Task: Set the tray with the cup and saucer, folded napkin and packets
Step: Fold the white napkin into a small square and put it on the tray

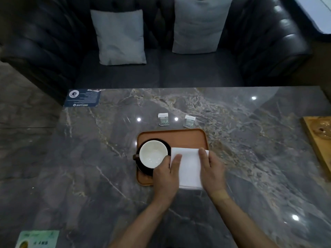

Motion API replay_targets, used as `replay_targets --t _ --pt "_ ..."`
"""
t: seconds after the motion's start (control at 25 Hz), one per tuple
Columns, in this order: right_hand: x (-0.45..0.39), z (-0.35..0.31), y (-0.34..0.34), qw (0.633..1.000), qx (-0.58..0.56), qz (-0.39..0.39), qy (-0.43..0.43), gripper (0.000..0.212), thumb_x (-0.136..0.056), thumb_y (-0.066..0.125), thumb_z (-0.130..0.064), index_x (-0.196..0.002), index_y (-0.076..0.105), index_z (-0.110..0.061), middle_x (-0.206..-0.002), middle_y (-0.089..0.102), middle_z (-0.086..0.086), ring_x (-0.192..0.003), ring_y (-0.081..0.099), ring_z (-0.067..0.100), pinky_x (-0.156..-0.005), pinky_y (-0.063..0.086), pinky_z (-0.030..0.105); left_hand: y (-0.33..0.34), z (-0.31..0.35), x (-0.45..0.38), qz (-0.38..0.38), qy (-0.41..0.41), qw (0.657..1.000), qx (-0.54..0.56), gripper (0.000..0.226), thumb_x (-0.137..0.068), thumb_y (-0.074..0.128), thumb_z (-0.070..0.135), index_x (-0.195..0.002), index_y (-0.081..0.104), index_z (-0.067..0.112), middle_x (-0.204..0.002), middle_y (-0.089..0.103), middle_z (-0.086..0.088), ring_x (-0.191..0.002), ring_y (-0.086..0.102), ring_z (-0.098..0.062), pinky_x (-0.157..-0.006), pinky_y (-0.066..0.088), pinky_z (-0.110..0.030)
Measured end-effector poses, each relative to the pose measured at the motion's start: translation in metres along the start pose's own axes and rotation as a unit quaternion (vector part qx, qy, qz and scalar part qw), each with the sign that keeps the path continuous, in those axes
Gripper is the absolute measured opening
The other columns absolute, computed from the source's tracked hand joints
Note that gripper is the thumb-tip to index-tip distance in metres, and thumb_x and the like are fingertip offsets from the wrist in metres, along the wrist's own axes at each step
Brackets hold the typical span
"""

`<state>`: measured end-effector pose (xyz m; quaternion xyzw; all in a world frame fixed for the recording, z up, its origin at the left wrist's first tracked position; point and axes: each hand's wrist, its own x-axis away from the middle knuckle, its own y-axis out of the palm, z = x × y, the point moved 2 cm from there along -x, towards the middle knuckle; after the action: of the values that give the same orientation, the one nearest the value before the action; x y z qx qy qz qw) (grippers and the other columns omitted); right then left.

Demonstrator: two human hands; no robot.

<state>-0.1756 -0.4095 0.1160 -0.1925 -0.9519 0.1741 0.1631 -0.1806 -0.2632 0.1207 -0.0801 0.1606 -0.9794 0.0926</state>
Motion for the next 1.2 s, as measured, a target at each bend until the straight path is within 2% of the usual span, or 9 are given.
replay_targets --t 0.12,0.2,0.28,0.4,0.6,0.72,0.88,1.08,1.2 --pt "-0.009 0.011 0.008 0.998 -0.008 -0.043 0.048 0.035 -0.093 0.059 -0.042 -0.077 0.062 -0.011 -0.074 0.067 0.01 -0.066 0.059 0.015 -0.061 0.049 0.04 0.005 -0.022 -0.006 -0.062 -0.066 0.995 0.041 0.037 -0.094 0.048 0.049 -0.066 0.043 0.026 -0.062 0.053 0.018 -0.059 0.046 0.001 -0.057 0.036 -0.015" --pt "-0.017 0.02 0.002 0.993 -0.016 -0.079 0.082 0.02 -0.091 0.064 -0.037 -0.09 0.066 -0.017 -0.083 0.071 0.001 -0.07 0.066 0.01 -0.059 0.051 0.029 0.012 -0.038 -0.003 -0.107 -0.117 0.985 0.063 0.028 -0.099 0.048 0.039 -0.076 0.051 0.023 -0.074 0.06 0.015 -0.07 0.054 0.003 -0.066 0.04 -0.016" --pt "-0.024 0.032 -0.01 0.986 -0.032 -0.119 0.109 0.018 -0.089 0.069 -0.027 -0.105 0.066 -0.021 -0.095 0.072 -0.006 -0.073 0.069 0.002 -0.057 0.051 0.015 0.022 -0.051 0.001 -0.13 -0.172 0.973 0.081 0.018 -0.102 0.046 0.028 -0.096 0.06 0.019 -0.096 0.067 0.009 -0.088 0.06 -0.002 -0.077 0.046 -0.022" --pt "-0.032 0.048 -0.029 0.973 -0.048 -0.182 0.133 0.033 -0.086 0.071 -0.01 -0.11 0.065 -0.033 -0.094 0.075 -0.013 -0.079 0.07 0.001 -0.059 0.051 0.012 0.037 -0.059 0.004 -0.144 -0.223 0.96 0.085 0.03 -0.102 0.044 0.023 -0.131 0.053 0.021 -0.123 0.058 0.011 -0.105 0.055 0.002 -0.091 0.042 -0.022" --pt "-0.049 0.073 -0.038 0.972 0.055 -0.211 0.083 0.049 -0.082 0.07 -0.004 -0.119 0.06 -0.036 -0.091 0.07 -0.019 -0.077 0.063 -0.008 -0.061 0.046 0.006 0.065 -0.065 -0.001 -0.111 -0.204 0.972 -0.025 0.044 -0.098 0.051 0.016 -0.141 0.046 0.015 -0.136 0.053 0.003 -0.119 0.047 -0.007 -0.102 0.037 -0.026" --pt "-0.06 0.084 -0.035 0.968 0.137 -0.206 0.038 0.053 -0.081 0.071 -0.009 -0.125 0.058 -0.036 -0.095 0.068 -0.019 -0.077 0.063 -0.003 -0.067 0.048 0.015 0.079 -0.071 -0.005 -0.099 -0.187 0.973 -0.091 0.051 -0.095 0.056 0.018 -0.143 0.042 0.021 -0.143 0.049 0.0 -0.128 0.047 -0.016 -0.11 0.037 -0.034" --pt "-0.069 0.099 -0.031 0.95 0.233 -0.207 -0.031 0.062 -0.082 0.07 -0.016 -0.14 0.049 -0.026 -0.106 0.065 -0.005 -0.084 0.055 0.007 -0.073 0.042 0.025 0.085 -0.082 -0.005 -0.111 -0.151 0.963 -0.193 0.057 -0.094 0.057 0.027 -0.146 0.035 0.028 -0.134 0.045 0.002 -0.12 0.051 -0.017 -0.095 0.039 -0.025" --pt "-0.066 0.115 -0.033 0.929 0.308 -0.195 -0.061 0.062 -0.088 0.067 -0.029 -0.145 0.041 -0.028 -0.126 0.059 0.002 -0.109 0.054 0.017 -0.088 0.047 0.03 0.085 -0.089 -0.003 -0.124 -0.093 0.933 -0.326 0.064 -0.093 0.056 0.041 -0.148 0.025 0.027 -0.129 0.043 0.001 -0.114 0.052 -0.018 -0.094 0.049 -0.032" --pt "-0.06 0.12 -0.037 0.902 0.377 -0.166 -0.134 0.059 -0.089 0.064 -0.041 -0.142 0.045 -0.025 -0.134 0.055 0.003 -0.121 0.045 0.024 -0.1 0.042 0.039 0.081 -0.093 0.002 -0.126 -0.043 0.919 -0.372 0.07 -0.093 0.051 0.049 -0.151 0.015 0.031 -0.13 0.044 0.0 -0.112 0.05 -0.018 -0.092 0.047 -0.033"
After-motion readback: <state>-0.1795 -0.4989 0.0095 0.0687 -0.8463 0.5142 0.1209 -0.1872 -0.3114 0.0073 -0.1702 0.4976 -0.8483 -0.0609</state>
